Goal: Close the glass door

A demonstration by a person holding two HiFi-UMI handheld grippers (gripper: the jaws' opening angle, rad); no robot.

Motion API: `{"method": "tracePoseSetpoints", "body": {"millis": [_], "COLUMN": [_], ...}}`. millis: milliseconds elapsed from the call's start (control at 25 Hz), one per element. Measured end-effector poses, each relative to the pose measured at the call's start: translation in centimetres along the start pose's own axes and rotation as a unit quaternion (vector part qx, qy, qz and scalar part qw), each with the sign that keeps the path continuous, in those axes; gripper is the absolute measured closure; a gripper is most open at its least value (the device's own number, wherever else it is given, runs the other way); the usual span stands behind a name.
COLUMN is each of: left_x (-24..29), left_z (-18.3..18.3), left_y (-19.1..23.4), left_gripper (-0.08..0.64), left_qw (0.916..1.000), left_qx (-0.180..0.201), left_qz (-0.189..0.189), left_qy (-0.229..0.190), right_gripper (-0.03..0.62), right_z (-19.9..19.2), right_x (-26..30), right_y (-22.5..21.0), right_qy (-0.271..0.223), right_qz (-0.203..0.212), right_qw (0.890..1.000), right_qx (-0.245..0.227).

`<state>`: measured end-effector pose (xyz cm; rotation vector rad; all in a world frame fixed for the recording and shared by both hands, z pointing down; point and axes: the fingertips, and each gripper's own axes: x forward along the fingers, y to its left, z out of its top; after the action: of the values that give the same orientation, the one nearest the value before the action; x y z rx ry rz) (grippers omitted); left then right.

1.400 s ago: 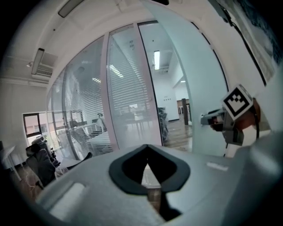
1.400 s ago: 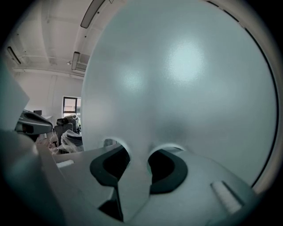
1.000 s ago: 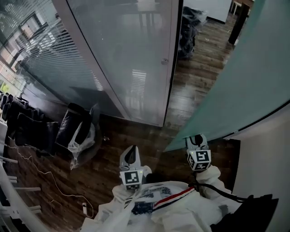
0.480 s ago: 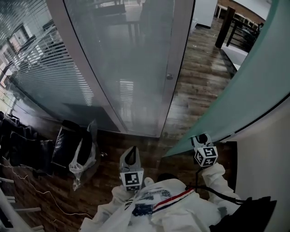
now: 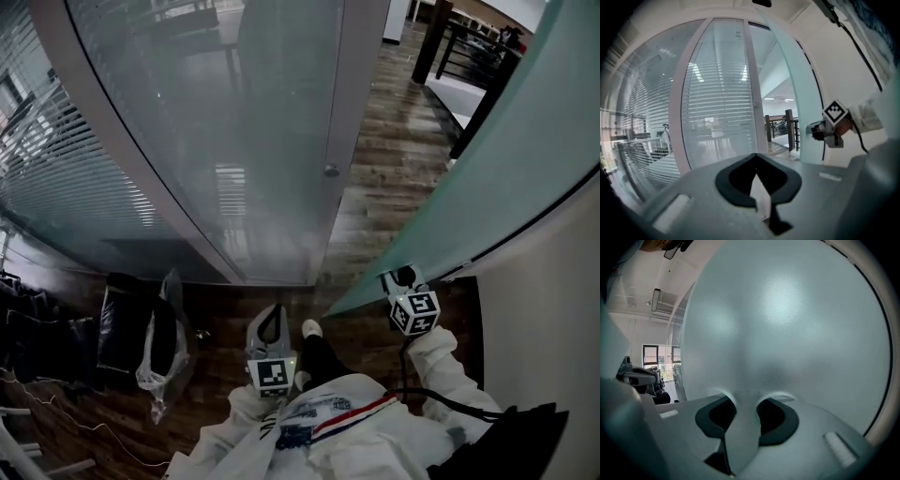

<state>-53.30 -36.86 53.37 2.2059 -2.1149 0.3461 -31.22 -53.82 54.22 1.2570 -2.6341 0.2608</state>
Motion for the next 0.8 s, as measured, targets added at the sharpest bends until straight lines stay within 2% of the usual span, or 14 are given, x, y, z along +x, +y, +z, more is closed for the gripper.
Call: {"method": "tracePoseSetpoints", "body": {"millis": [320, 600, 800], "left_x": [4.5, 9.4, 12.1], "left_z": [0.1, 2.4, 2.8], "left_y": [2.5, 2.8, 3.0], "left_gripper": [0.558, 0.558, 0.558], "left_qw": [0.9991, 0.999, 0.9984], "left_qx": [0.042, 0.045, 0.056], "left_qz": [-0.003, -0.005, -0.006], "left_qy": [0.009, -0.006, 0.013], "right_gripper": [0.462, 0.462, 0.462], "right_z": [0.0, 0.4, 0.7], "right_x": [2.5, 5.0, 6.7], "right_y": [-0.9, -1.9, -2.4], "right_qy": [-0.01, -0.009, -0.01], "right_qz": [-0.026, -0.037, -0.05], "right_qw": [1.0, 0.999, 0.999], "right_qx": [0.003, 0.005, 0.005]}}
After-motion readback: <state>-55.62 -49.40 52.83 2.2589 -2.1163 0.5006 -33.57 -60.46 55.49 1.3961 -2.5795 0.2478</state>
